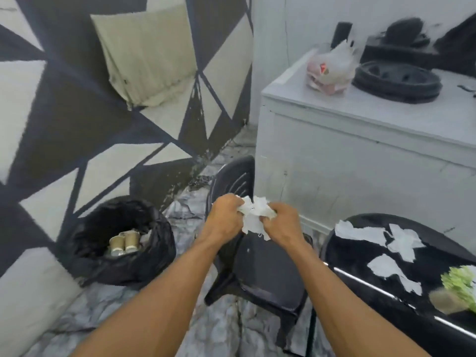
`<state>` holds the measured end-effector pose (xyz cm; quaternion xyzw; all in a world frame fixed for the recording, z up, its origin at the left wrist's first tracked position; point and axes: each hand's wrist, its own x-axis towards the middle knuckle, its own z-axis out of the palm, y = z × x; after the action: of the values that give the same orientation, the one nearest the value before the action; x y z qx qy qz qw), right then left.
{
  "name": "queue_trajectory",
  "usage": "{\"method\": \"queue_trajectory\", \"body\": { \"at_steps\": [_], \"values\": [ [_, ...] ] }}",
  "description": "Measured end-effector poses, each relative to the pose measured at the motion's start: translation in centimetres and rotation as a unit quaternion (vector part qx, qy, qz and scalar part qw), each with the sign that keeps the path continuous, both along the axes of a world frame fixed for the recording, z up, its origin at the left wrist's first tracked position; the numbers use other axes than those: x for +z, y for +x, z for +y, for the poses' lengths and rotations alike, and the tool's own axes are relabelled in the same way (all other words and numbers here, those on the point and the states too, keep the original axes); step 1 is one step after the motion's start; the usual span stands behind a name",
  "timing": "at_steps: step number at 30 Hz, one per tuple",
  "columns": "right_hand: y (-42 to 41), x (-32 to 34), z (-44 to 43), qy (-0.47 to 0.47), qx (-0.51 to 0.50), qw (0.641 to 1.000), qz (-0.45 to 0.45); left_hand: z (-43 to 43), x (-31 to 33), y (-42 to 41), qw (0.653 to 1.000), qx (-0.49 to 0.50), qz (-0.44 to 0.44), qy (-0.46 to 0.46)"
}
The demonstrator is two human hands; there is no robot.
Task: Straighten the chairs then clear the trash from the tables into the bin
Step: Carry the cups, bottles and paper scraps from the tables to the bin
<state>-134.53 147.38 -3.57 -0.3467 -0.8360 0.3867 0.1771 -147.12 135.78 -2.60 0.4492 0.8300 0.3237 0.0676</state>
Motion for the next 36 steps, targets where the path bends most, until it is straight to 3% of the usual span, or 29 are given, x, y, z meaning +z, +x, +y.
{"method": "queue_trajectory", "body": {
  "at_steps": [7,17,25,36],
  "values": [
    [-17.0,3.3,-8.0,0.052,0.143,0.988,0.039,-12.1,4.0,-11.4,0.986,0.165,0.015,0.037],
    [-37.4,-1.7,-16.7,0.022,0.305,0.952,-0.019,-23.1,-1.6,-27.4,0.935,0.352,-0.010,-0.044],
    [-51.6,-6.7,-20.3,-0.038,0.355,0.929,-0.094,-25.5,-5.8,-39.4,0.899,0.422,-0.060,-0.100],
    [-60.6,-12.4,-26.9,-0.114,0.351,0.913,-0.174,-30.6,-11.1,-48.0,0.872,0.453,-0.144,-0.113]
  ]
}}
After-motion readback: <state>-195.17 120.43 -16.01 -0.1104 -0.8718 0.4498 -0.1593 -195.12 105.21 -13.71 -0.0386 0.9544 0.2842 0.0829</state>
